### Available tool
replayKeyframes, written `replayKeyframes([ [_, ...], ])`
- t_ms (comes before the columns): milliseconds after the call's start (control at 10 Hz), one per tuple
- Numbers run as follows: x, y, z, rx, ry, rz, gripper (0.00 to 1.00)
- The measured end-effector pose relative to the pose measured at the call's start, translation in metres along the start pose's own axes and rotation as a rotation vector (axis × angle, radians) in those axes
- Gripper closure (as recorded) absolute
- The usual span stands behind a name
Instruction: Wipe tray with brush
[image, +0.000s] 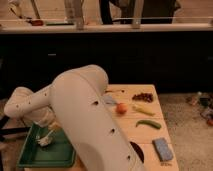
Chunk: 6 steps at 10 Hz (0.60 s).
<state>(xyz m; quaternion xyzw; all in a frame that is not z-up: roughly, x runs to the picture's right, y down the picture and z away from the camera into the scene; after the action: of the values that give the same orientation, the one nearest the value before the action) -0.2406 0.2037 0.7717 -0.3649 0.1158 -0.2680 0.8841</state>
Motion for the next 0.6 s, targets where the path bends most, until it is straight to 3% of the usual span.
replayKeyframes([
  [600,0.049,0.026,0.033,-0.074,-0.021,0.123,1.0],
])
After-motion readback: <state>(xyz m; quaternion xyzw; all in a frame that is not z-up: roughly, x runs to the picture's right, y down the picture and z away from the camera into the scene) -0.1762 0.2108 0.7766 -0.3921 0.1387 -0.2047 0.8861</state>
